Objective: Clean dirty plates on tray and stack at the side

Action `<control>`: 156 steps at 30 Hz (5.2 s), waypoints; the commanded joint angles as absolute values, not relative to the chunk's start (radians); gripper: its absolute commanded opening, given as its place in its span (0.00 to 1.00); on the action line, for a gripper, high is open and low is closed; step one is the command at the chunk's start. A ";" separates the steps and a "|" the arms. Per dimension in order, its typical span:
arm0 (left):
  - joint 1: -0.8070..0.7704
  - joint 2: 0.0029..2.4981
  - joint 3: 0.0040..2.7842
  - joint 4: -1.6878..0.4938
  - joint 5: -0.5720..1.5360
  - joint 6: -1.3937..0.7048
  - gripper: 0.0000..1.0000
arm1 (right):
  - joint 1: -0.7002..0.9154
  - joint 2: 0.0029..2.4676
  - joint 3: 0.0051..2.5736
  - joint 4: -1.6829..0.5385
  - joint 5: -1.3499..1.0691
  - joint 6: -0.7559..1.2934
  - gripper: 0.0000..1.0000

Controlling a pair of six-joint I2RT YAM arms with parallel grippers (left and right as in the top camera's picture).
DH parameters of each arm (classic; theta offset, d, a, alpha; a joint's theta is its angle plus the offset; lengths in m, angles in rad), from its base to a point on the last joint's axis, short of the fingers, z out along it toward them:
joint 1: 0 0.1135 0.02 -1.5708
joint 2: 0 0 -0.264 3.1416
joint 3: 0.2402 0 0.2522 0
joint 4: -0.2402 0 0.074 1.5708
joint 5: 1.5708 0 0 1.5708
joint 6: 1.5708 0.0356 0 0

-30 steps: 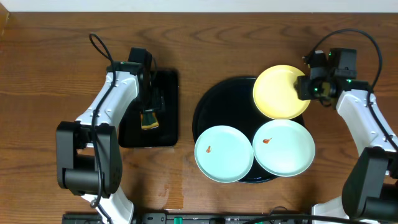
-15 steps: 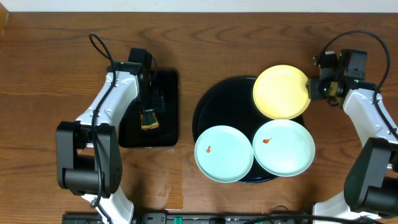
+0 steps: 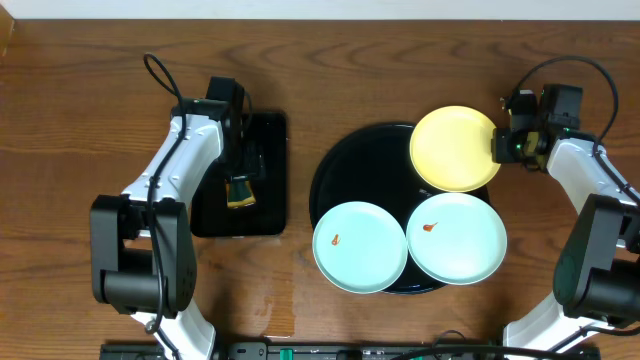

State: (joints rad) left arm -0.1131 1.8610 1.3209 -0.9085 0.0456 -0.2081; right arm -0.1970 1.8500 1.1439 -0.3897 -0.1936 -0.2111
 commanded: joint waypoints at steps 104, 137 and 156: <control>-0.112 1.851 1.333 -0.911 0.037 -0.202 0.83 | 0.618 1.439 1.152 -0.505 1.028 -0.132 0.01; -0.112 1.851 1.333 -0.910 0.037 -0.202 0.83 | 0.599 1.454 1.151 -0.569 0.965 -0.085 0.01; -0.112 1.851 1.333 -0.910 0.037 -0.203 0.83 | 0.237 1.450 1.152 -0.648 0.314 0.273 0.01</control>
State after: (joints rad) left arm -0.1131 1.8610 1.3209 -0.9085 0.0463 -0.2081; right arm 0.3386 1.4509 1.1439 -0.6380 0.5591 0.1390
